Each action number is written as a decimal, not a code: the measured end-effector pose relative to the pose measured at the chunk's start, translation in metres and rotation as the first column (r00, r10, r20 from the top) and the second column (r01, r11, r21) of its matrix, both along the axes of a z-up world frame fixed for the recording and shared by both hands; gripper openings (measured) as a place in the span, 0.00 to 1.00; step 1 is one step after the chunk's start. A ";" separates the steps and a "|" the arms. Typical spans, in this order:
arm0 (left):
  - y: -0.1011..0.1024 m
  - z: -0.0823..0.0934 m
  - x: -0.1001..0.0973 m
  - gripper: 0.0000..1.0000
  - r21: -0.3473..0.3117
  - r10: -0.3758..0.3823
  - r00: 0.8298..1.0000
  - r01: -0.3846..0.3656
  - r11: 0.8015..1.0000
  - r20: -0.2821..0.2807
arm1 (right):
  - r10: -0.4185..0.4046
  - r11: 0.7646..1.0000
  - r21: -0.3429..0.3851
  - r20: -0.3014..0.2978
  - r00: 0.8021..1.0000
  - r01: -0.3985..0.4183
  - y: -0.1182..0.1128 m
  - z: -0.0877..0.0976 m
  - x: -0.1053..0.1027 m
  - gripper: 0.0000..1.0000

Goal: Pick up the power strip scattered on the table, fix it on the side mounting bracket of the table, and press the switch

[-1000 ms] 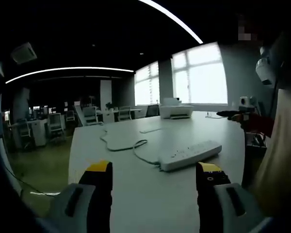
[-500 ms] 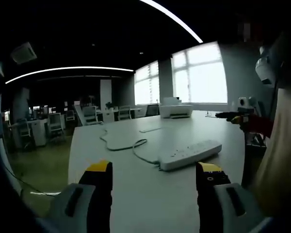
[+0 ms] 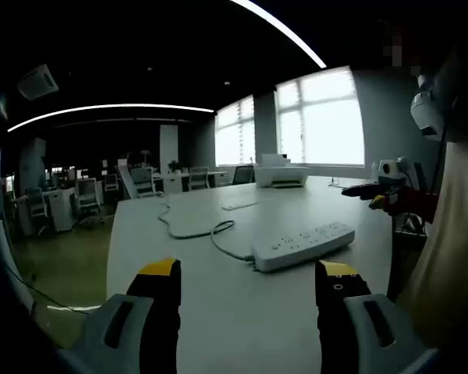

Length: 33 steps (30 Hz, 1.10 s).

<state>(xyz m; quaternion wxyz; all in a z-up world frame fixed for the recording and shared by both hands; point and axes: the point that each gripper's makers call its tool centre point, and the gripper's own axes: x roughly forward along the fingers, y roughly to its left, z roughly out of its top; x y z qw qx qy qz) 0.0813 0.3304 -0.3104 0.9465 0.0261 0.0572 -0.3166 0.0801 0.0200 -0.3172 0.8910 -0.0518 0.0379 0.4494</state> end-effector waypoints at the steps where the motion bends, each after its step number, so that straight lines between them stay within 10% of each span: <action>1: 0.000 0.000 0.000 0.74 0.001 -0.001 1.000 0.001 1.000 -0.001 | 0.002 1.000 -0.002 -0.001 1.000 -0.002 0.001 -0.001 0.000 0.67; 33: -0.004 0.000 -0.004 0.74 0.006 -0.023 1.000 0.023 1.000 -0.009 | 0.041 0.997 -0.056 -0.085 0.996 -0.046 0.023 -0.031 0.006 0.67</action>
